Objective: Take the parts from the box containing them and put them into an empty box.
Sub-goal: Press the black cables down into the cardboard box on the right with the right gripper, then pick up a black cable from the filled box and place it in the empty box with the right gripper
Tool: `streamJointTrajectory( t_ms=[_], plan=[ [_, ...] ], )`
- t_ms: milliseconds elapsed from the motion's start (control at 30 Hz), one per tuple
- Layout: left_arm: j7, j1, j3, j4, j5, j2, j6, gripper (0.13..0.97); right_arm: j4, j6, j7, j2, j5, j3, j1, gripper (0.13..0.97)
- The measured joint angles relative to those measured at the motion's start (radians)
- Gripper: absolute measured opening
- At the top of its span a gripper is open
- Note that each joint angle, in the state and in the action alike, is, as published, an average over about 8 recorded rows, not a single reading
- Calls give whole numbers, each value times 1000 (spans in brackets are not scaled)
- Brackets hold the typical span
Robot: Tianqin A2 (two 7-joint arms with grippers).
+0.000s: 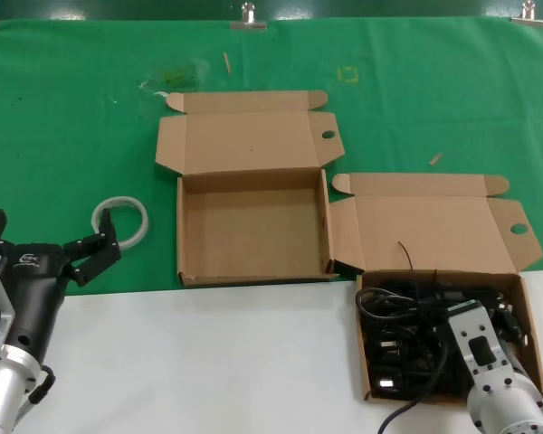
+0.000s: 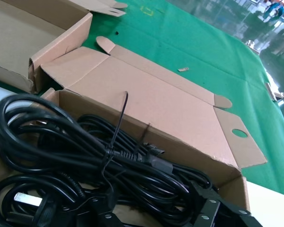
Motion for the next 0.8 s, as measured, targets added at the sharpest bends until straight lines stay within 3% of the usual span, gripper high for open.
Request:
streamJointTrajectory(
  t_ms=[367, 633, 800],
  plan=[
    [0, 0, 0, 0, 0, 0, 0, 965, 132, 73, -3, 12, 0, -1, -39, 438],
    [0, 0, 0, 0, 0, 0, 0, 965, 255, 149, -31, 12, 0, 9, -88, 230],
    [0, 0, 0, 0, 0, 0, 0, 965, 316, 184, -38, 12, 0, 11, -115, 198]
  ],
)
